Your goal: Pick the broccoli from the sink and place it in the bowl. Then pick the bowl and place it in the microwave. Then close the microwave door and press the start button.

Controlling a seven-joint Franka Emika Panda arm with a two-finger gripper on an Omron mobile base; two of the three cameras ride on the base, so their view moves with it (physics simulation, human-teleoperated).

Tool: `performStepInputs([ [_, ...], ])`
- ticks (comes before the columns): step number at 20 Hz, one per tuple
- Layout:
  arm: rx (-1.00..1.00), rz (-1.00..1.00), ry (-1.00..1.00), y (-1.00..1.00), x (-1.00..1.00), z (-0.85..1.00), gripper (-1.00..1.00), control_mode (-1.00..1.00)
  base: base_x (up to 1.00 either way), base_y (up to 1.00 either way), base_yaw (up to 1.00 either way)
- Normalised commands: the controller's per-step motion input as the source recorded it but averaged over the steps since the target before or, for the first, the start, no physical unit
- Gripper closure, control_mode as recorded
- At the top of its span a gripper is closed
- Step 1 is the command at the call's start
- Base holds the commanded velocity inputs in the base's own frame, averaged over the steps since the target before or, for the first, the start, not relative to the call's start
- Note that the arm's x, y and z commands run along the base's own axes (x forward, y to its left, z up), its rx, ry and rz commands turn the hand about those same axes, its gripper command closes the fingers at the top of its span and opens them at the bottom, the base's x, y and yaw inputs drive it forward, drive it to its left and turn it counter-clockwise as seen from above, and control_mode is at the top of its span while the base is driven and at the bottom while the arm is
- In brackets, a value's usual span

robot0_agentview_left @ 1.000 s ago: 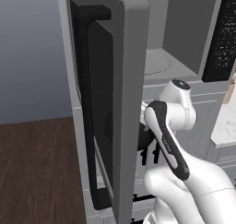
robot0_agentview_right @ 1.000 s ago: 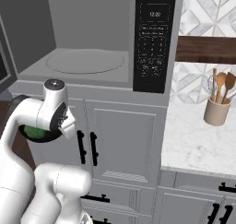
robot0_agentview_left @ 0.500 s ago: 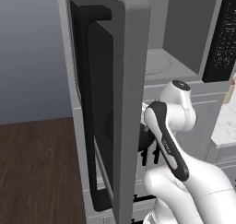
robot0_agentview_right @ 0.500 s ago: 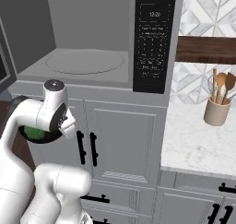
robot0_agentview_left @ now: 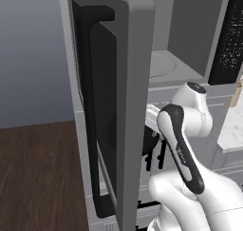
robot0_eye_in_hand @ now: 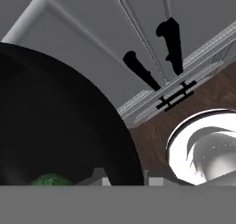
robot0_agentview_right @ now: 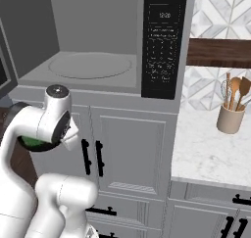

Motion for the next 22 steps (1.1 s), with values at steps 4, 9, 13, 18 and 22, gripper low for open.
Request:
performStepInputs([
  [4, 0.10, 0.00, -0.02, -0.19, -0.36, 0.75, 1.00, -1.00, 0.00, 0.00, 0.00],
  [9, 0.04, -0.05, 0.00, -0.36, -0.01, 0.78, 1.00, -1.00, 0.00, 0.00, 0.00],
  [13, 0.03, -0.13, 0.03, -0.51, 0.00, 0.69, 1.00, -1.00, 0.00, 0.00, 0.00],
  [18, 0.02, -0.24, 0.01, -0.30, 0.02, 0.79, 1.00, -1.00, 0.00, 0.00, 0.00],
  [22, 0.00, -0.29, 0.01, -0.03, 0.34, 0.66, 1.00, -1.00, 0.00, 0.00, 0.00],
])
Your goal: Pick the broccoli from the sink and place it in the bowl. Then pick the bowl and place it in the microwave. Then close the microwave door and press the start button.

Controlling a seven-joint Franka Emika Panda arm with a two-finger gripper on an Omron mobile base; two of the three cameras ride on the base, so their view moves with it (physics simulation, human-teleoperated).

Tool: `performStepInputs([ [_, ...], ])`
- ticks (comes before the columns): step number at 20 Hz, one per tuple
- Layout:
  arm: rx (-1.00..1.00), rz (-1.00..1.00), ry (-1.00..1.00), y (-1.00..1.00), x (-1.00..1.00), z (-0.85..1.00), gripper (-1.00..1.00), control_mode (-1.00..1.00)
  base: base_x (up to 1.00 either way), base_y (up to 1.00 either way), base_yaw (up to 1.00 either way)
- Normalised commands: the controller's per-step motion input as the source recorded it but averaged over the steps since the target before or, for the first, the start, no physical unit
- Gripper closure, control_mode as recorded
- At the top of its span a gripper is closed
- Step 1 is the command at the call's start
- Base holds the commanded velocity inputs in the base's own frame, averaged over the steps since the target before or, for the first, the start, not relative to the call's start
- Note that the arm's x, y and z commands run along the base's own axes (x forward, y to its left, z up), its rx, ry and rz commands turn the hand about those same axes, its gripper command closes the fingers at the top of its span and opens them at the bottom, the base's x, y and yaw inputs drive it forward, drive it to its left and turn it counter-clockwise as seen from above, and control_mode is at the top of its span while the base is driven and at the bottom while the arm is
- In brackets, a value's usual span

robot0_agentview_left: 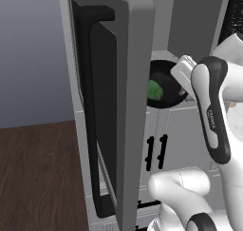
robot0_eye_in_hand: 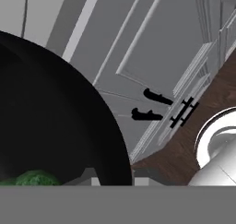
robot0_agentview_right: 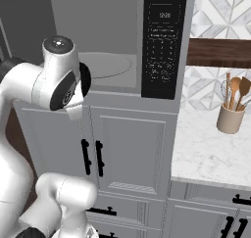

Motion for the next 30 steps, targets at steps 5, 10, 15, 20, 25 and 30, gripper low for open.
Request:
performStepInputs([
  [5, 0.00, -0.23, 0.00, 0.00, 0.46, 0.44, 1.00, -1.00, 0.00, 0.00, 0.00],
  [10, 0.00, -0.12, 0.00, 0.00, 0.59, 0.12, 1.00, -1.00, 0.00, 0.00, 0.00],
  [15, 0.01, -0.01, 0.00, 0.00, 0.60, 0.00, 1.00, -1.00, 0.00, 0.00, 0.00],
  [20, 0.00, 0.00, 0.00, 0.00, 0.56, -0.01, 1.00, -1.00, 0.00, 0.00, 0.00],
  [25, 0.00, 0.00, 0.00, 0.00, 0.46, -0.05, 1.00, -1.00, 0.00, 0.00, 0.00],
  [30, 0.00, 0.00, 0.00, 0.00, 0.33, -0.17, 1.00, -1.00, 0.00, 0.00, 0.00],
])
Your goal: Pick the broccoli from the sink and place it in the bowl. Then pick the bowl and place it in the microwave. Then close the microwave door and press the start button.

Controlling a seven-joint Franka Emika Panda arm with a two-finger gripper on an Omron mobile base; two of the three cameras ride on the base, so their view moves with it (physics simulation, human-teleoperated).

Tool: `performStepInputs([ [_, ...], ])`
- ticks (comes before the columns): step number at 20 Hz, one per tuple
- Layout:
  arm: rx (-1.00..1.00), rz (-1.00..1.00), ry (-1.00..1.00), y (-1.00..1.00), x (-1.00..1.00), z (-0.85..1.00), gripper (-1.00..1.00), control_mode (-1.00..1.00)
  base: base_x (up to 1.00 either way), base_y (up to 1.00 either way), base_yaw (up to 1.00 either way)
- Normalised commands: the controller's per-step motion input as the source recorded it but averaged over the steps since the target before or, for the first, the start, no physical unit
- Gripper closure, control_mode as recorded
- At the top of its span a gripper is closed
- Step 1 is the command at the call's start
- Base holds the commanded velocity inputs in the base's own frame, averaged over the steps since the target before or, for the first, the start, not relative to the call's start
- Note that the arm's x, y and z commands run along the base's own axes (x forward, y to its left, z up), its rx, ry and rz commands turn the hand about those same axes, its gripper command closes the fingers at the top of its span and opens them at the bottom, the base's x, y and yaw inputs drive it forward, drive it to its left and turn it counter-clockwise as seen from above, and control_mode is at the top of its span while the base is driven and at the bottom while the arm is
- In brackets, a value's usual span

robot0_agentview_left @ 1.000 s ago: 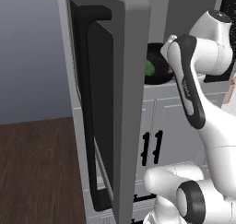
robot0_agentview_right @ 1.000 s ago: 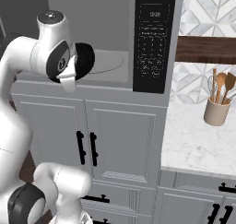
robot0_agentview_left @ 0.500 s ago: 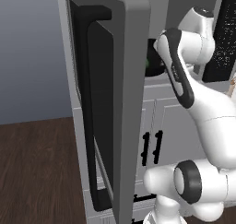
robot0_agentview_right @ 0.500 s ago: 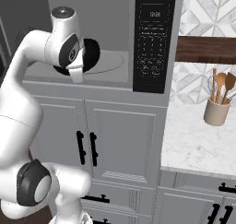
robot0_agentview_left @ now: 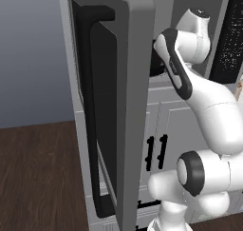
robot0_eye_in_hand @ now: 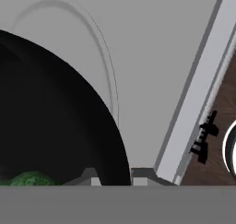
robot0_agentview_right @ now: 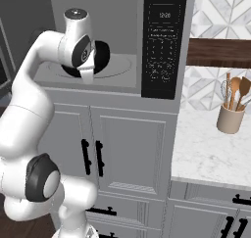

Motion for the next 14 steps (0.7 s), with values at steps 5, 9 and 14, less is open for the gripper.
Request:
performStepInputs([
  [5, 0.01, 0.00, -0.02, 0.00, 0.14, -0.25, -1.00, -1.00, 0.00, 0.00, 0.00],
  [9, 0.08, 0.00, -0.17, 0.00, -0.03, -0.03, -1.00, -1.00, 0.00, 0.00, 0.00],
  [14, 0.08, 0.00, -0.23, 0.00, -0.43, 0.04, -1.00, -1.00, 0.00, 0.00, 0.00],
])
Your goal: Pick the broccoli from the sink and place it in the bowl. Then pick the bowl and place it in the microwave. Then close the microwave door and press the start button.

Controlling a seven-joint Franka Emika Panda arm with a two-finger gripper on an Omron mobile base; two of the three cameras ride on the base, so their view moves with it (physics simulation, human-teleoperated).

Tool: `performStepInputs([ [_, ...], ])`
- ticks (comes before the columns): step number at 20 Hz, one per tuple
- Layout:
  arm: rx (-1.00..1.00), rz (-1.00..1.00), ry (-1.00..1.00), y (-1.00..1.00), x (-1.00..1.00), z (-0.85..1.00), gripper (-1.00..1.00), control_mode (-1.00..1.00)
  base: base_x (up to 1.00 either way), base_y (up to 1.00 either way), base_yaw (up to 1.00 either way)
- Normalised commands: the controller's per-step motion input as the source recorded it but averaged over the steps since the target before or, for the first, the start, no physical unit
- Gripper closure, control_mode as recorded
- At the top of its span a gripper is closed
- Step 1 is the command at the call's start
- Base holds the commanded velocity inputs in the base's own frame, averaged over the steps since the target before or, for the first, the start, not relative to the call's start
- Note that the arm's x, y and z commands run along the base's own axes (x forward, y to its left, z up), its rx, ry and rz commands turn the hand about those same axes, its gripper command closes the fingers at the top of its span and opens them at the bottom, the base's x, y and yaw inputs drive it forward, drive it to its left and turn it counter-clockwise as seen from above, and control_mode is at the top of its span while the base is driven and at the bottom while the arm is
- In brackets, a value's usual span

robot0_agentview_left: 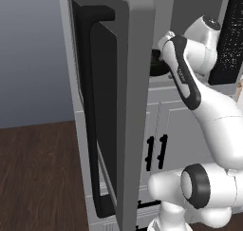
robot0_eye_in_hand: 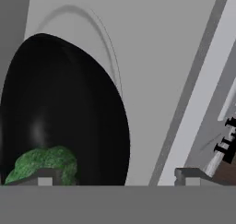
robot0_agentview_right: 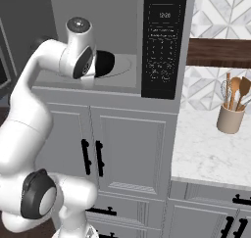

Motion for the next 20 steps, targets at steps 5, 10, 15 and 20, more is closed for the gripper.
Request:
performStepInputs([
  [5, 0.02, 0.00, -0.14, 0.00, -0.90, -0.06, -1.00, -1.00, 0.00, 0.00, 0.00],
  [10, -0.24, 0.03, 0.01, -0.01, -0.31, -0.54, -1.00, -1.00, 0.00, 0.00, 0.00],
  [15, -0.45, 0.00, -0.18, -0.26, -0.53, 0.09, -1.00, -1.00, 0.00, 0.00, 0.00],
  [20, -0.44, -0.05, 0.00, -0.28, -0.13, -0.07, -1.00, -1.00, 0.00, 0.00, 0.00],
])
